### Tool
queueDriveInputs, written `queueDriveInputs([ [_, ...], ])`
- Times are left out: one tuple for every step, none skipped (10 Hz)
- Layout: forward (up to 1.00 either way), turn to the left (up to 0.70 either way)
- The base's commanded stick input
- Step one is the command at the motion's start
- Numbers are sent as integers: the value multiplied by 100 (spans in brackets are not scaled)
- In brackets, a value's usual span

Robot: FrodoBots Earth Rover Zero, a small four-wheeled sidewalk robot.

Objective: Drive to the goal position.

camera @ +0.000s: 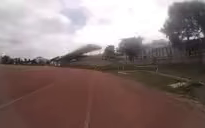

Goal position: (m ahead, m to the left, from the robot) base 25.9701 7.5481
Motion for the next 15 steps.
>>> queueDriveInputs([
  [85,0],
  [85,0],
  [85,0],
  [85,0],
  [85,0],
  [85,0],
  [85,0],
  [85,0],
  [85,0],
  [85,0],
  [85,0],
  [85,0],
  [85,0],
  [85,0],
  [85,0],
])
